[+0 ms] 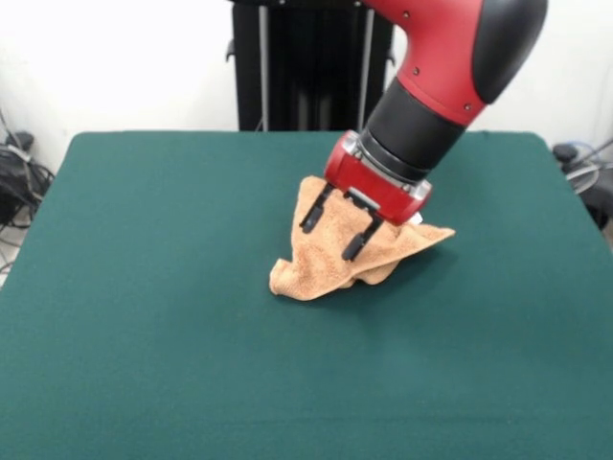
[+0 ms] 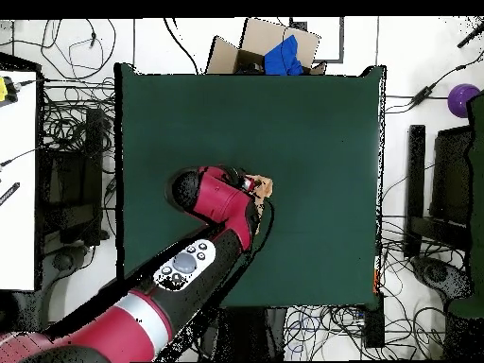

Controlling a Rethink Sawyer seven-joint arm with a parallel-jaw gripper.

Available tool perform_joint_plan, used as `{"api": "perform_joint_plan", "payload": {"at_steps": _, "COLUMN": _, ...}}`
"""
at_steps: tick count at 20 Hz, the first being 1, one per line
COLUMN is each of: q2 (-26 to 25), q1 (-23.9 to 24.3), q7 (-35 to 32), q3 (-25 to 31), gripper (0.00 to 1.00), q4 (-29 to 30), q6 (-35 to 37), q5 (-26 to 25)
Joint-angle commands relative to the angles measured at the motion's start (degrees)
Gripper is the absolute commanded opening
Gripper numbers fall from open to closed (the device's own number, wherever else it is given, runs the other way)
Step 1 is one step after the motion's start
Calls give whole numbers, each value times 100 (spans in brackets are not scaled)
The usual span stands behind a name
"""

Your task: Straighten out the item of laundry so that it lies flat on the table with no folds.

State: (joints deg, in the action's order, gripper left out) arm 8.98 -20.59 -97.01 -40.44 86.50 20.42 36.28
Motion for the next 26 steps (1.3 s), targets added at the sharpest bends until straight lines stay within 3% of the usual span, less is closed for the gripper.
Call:
{"api": "perform_joint_plan", "payload": {"at_steps": 1, "q2": -85, "q1": 105, "q7": -1448, "q3": 267, "gripper": 100, "q4": -65, "q6": 666, "q5": -86}}
{"api": "perform_joint_plan", "payload": {"at_steps": 9, "q2": -61, "q1": 256, "q7": -1373, "q3": 588, "gripper": 100, "q4": -57, "q6": 409, "q5": 2}}
{"api": "perform_joint_plan", "payload": {"at_steps": 26, "q2": 75, "q1": 174, "q7": -1436, "q3": 681, "gripper": 100, "q4": -104, "q6": 644, "q5": 48}}
